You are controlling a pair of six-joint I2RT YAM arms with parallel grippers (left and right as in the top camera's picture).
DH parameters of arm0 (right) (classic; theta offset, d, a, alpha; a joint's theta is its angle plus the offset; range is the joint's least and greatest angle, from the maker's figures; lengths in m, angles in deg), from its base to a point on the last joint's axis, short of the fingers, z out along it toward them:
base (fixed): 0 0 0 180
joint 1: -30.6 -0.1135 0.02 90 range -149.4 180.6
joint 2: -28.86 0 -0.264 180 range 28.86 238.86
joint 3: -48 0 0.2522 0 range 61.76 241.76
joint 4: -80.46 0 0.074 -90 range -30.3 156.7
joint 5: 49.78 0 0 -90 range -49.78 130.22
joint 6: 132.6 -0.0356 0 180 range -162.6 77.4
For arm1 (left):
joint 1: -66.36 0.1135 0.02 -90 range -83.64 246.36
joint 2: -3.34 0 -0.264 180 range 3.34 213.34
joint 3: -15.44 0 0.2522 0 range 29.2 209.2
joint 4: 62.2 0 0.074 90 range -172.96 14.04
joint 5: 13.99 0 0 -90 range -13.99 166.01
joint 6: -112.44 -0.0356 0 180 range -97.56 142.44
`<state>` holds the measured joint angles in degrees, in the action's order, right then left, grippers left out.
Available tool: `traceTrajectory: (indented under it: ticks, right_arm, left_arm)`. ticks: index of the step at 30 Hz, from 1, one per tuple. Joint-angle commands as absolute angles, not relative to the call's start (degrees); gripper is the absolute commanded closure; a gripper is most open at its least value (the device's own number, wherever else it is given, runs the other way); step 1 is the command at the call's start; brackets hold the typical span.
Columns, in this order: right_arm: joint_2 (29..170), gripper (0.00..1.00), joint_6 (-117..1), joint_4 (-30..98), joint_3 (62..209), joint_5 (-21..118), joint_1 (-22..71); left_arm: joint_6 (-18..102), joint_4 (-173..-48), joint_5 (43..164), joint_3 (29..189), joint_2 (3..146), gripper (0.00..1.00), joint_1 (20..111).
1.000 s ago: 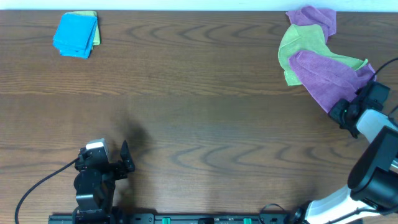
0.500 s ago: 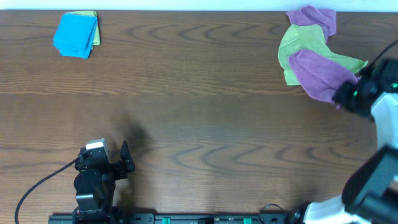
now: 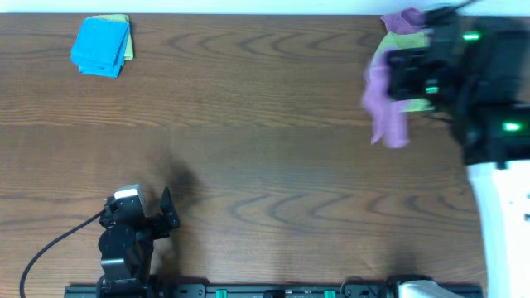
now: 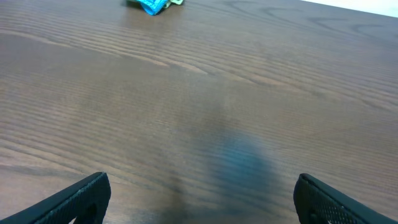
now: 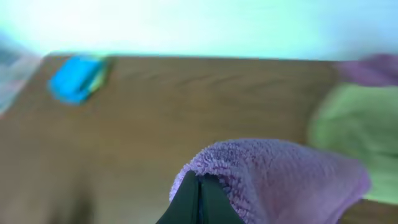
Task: Fold the cloth
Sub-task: 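Grasp the purple cloth edge with the right gripper and pull it left, then lower the purple cloth onto the table center and release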
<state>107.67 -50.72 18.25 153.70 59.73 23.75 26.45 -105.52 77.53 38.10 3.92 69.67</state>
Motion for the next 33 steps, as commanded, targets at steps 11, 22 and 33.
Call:
traceTrajectory:
  ticks: [11, 22, 33]
  right_arm:
    - [114.8, 0.99, -59.5, 13.9, 153.9, 36.9, 19.4]
    - [124.7, 0.05, -55.4, 8.8, 153.8, 47.8, 17.9]
    - [131.8, 0.30, -47.7, 6.1, 148.0, 43.6, 1.8]
  left_arm:
    - [25.6, -105.4, 77.5, 37.3, 3.6, 0.05, 69.6]
    - [25.6, -105.4, 77.5, 37.3, 3.6, 0.05, 69.6]
    - [25.6, -105.4, 77.5, 37.3, 3.6, 0.05, 69.6]
